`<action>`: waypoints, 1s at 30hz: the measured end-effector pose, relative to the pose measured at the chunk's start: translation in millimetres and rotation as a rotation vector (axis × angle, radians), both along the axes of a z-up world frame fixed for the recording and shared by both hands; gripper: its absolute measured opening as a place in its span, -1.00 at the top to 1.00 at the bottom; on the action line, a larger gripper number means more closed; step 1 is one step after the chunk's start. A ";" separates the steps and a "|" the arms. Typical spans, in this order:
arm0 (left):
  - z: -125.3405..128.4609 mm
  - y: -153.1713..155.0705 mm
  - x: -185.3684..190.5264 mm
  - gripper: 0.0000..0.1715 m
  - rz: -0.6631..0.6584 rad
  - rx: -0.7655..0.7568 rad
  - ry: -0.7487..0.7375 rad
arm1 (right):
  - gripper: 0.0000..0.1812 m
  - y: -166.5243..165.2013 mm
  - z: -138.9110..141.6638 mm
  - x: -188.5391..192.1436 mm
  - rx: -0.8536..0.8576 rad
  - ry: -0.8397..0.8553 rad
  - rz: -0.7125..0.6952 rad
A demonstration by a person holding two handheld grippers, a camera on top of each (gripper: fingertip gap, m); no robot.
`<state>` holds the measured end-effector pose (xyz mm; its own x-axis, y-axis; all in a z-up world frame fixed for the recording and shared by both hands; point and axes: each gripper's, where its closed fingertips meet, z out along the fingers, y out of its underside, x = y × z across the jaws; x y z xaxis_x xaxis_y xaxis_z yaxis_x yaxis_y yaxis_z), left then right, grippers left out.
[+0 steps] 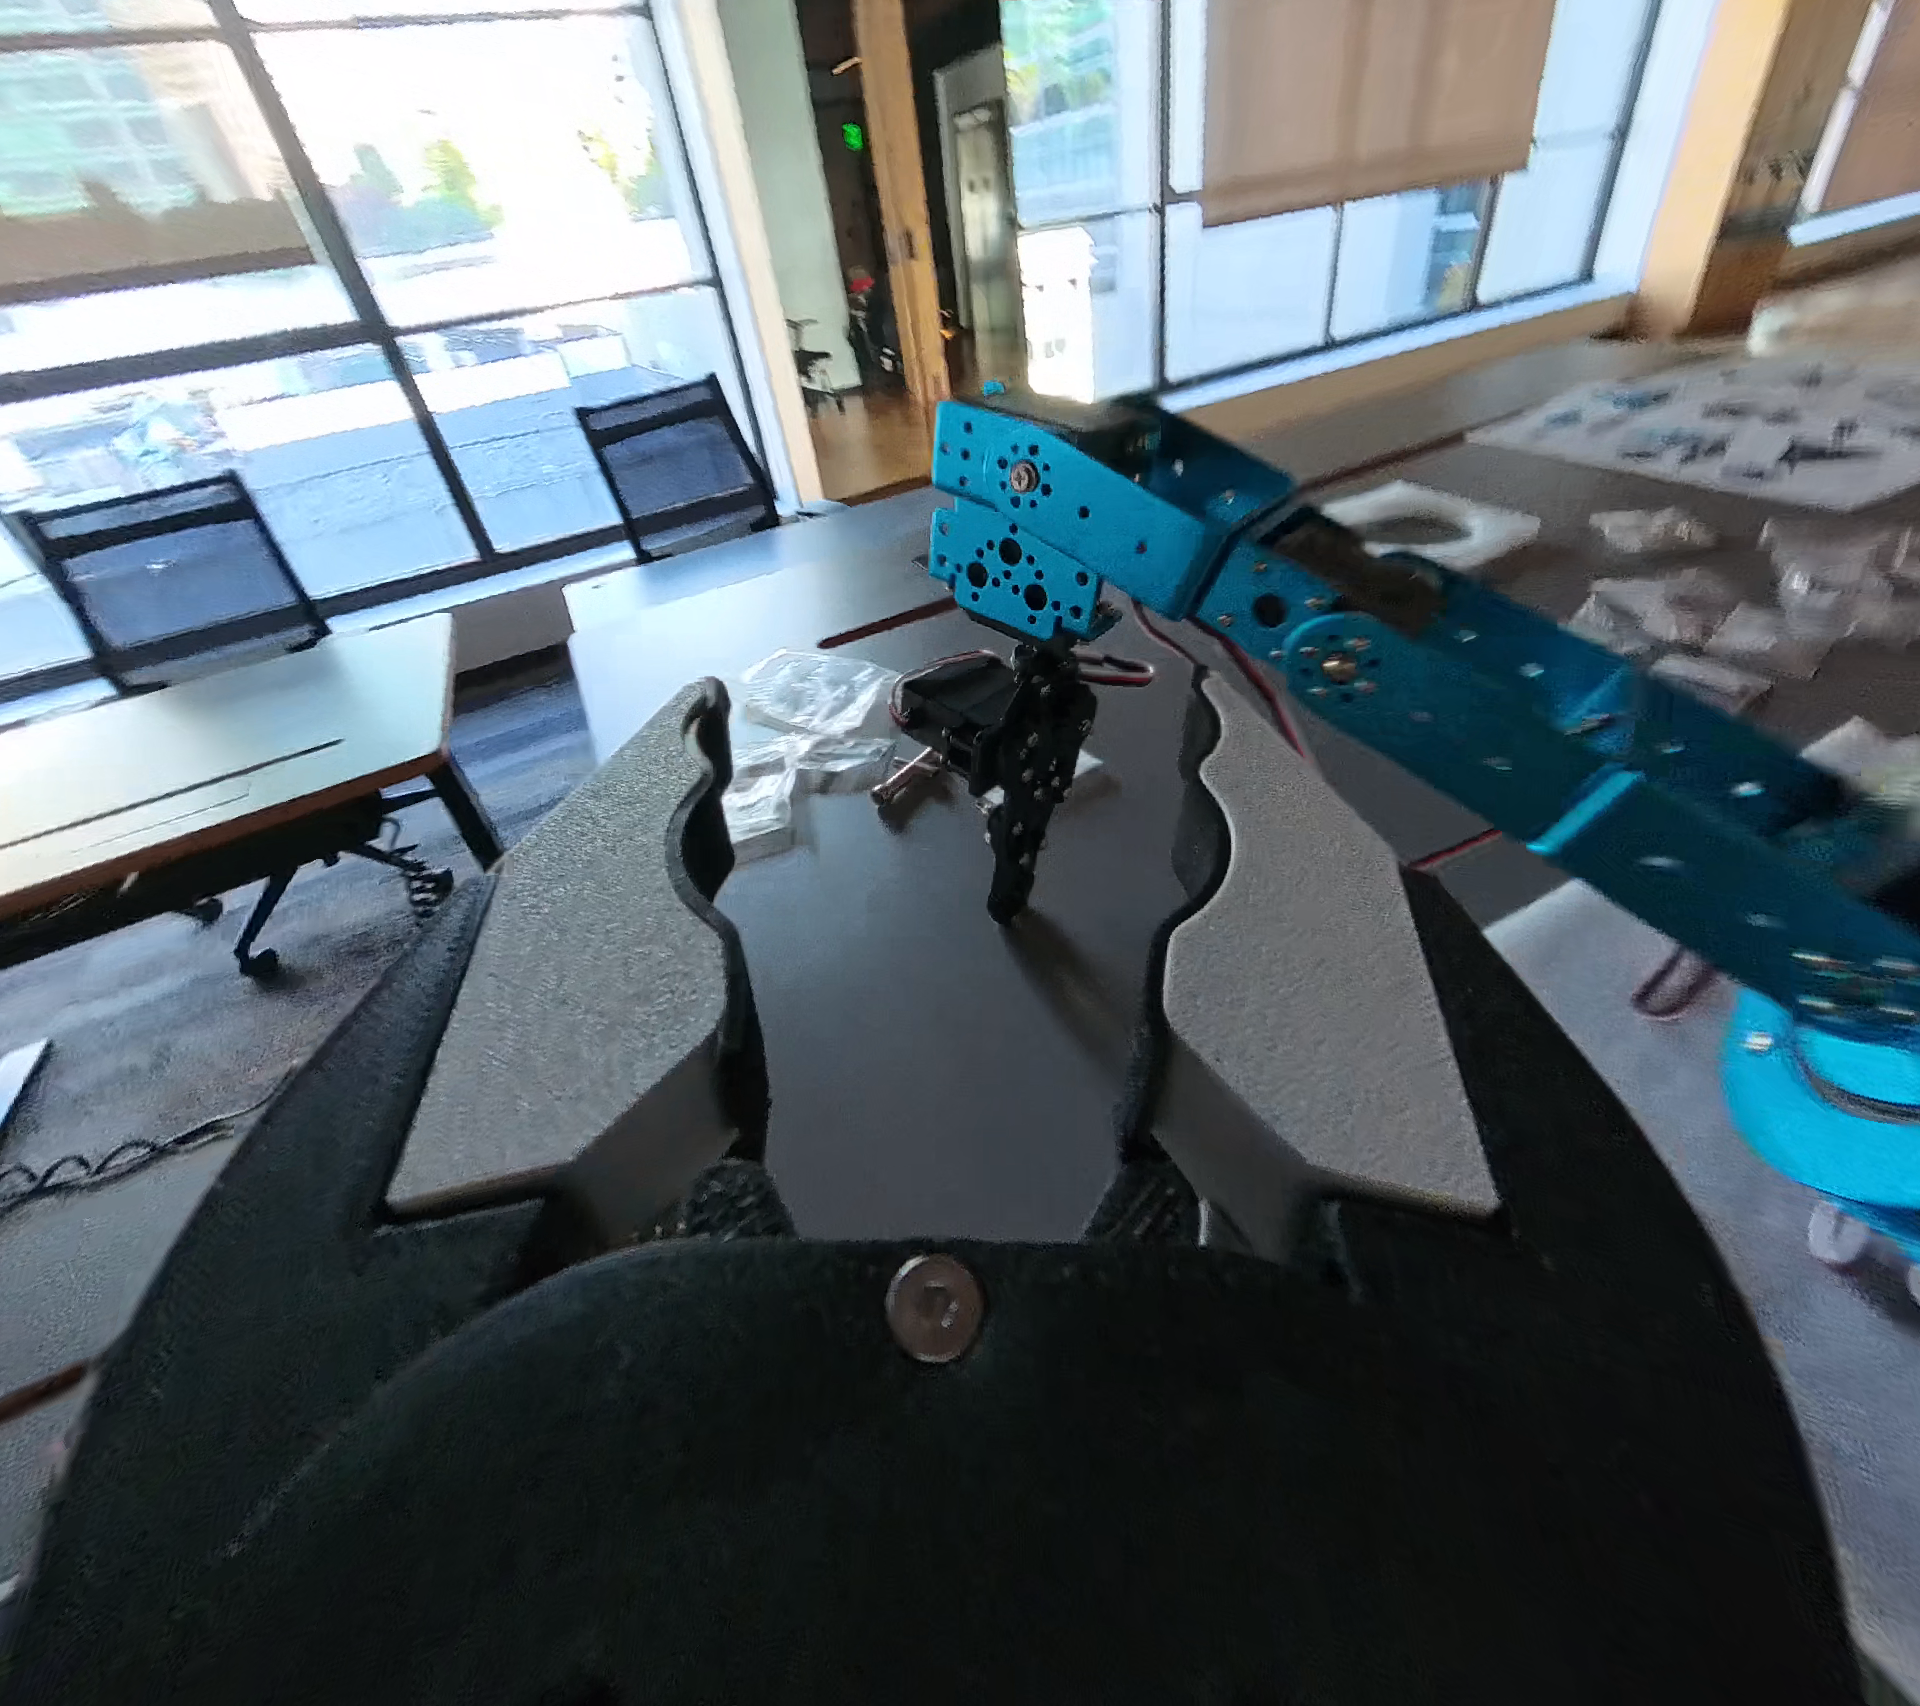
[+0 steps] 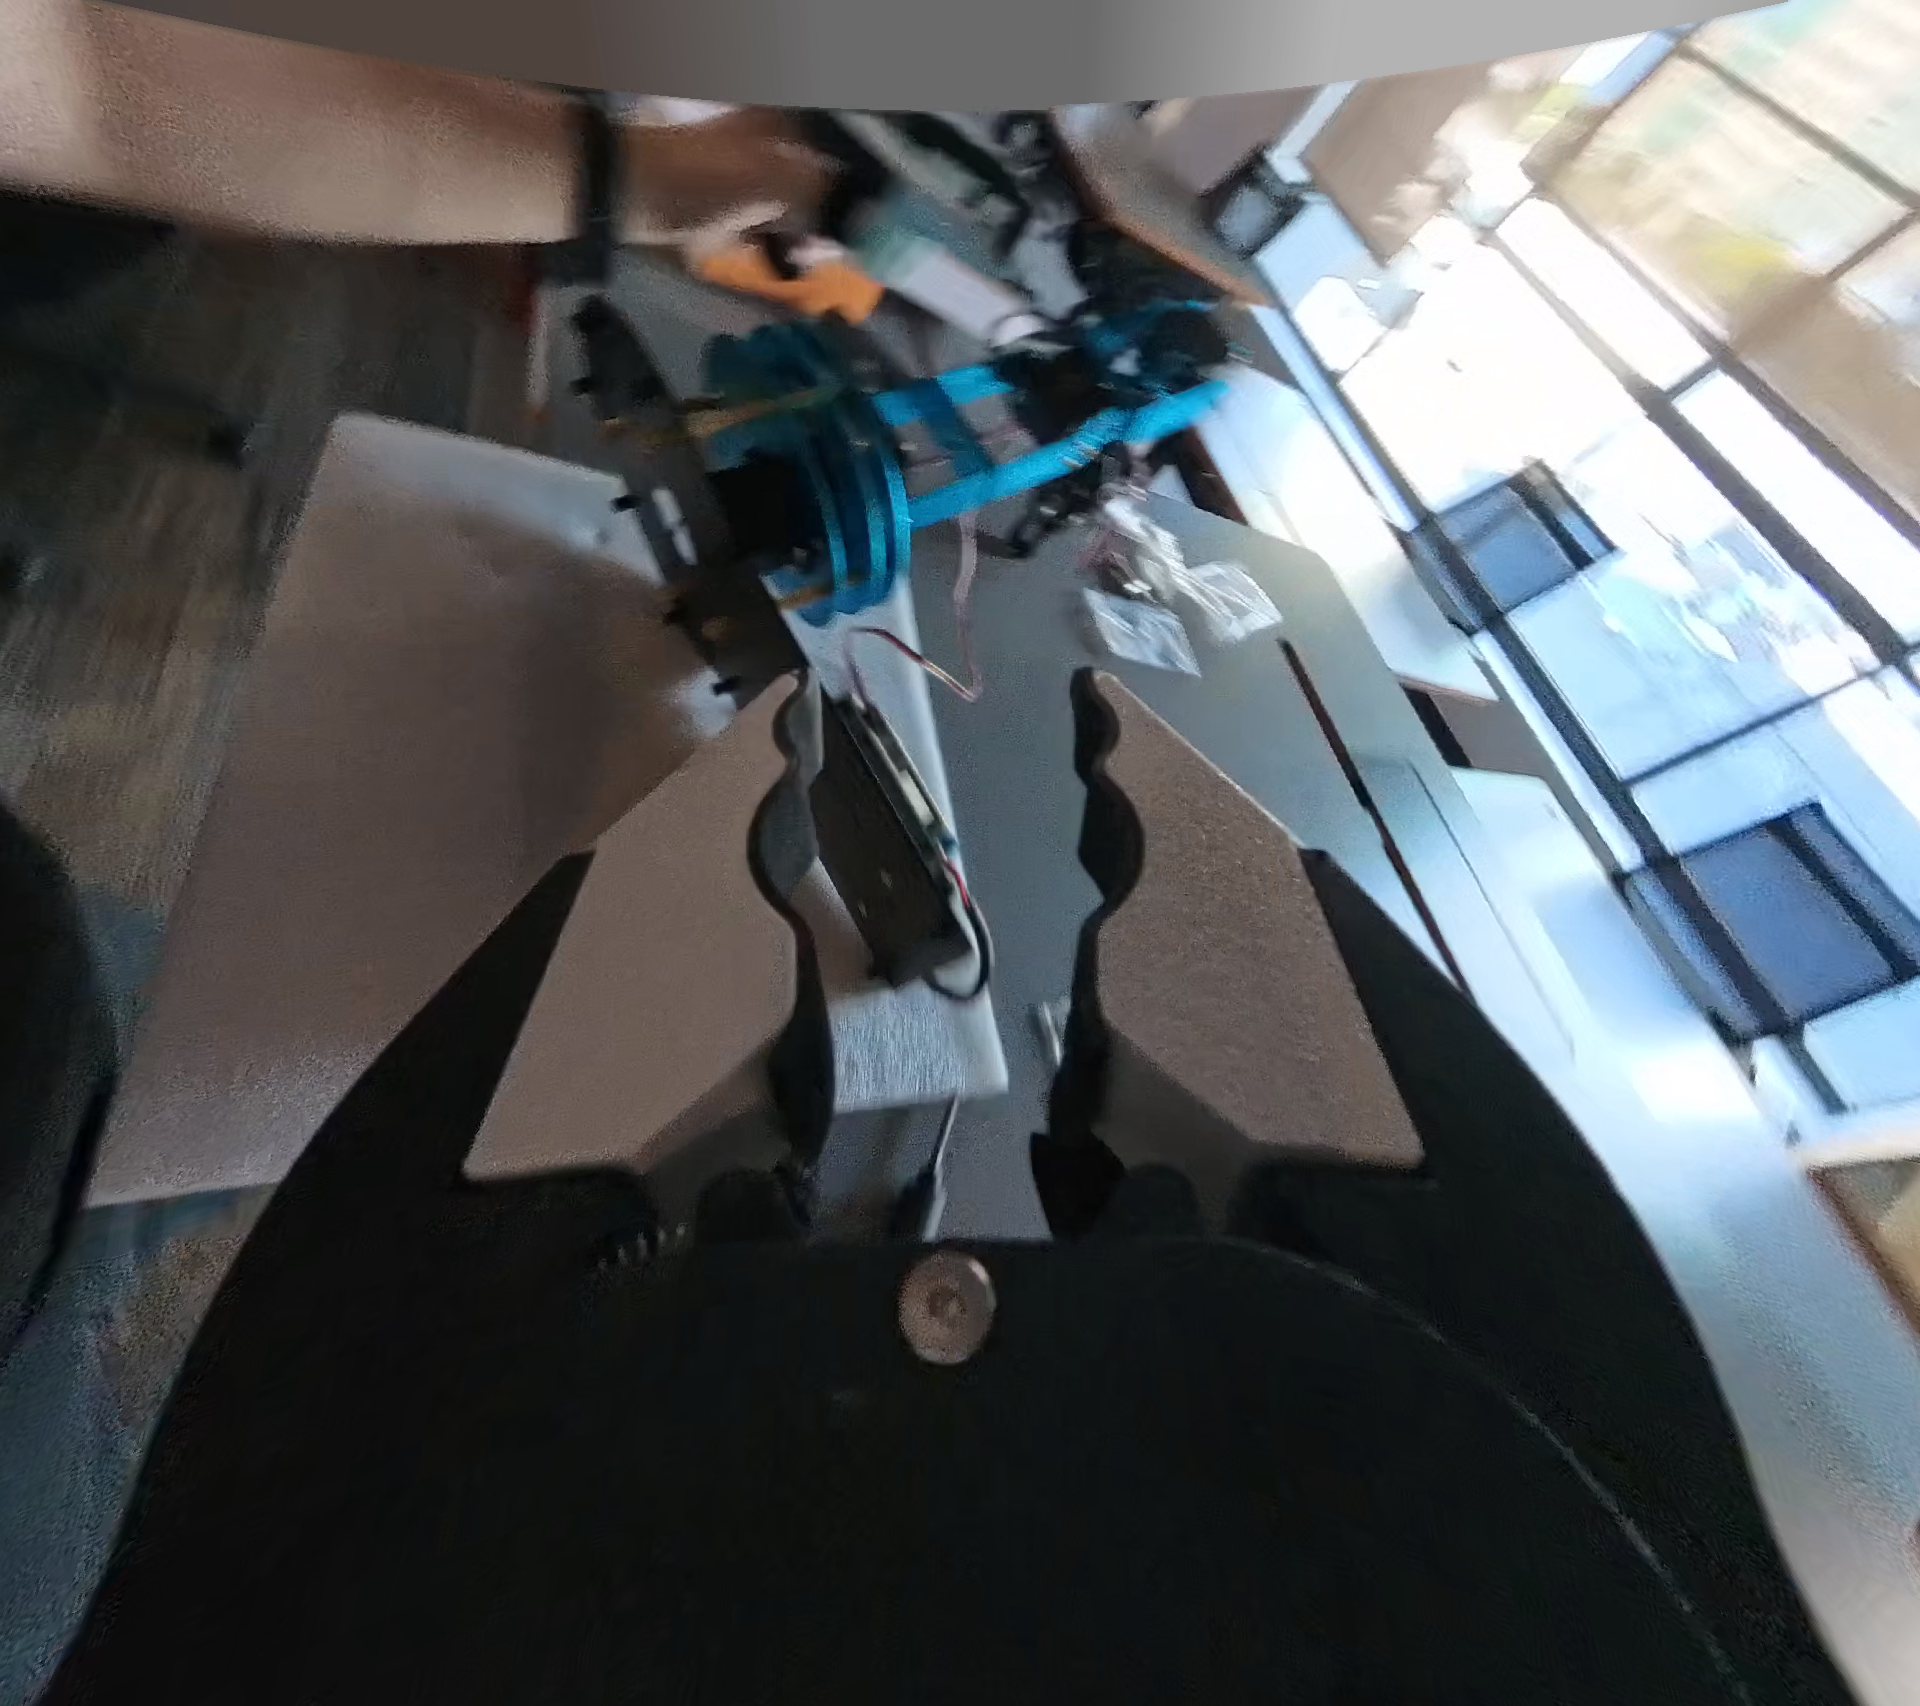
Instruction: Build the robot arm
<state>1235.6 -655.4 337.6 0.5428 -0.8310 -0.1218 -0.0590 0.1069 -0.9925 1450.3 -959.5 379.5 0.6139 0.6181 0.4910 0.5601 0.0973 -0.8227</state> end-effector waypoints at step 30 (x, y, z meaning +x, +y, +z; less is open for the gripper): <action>-121.7 -504.2 177.9 0.51 -0.369 -0.561 -0.072 | 0.82 -27.4 -207.9 130.9 -1.016 0.164 -0.582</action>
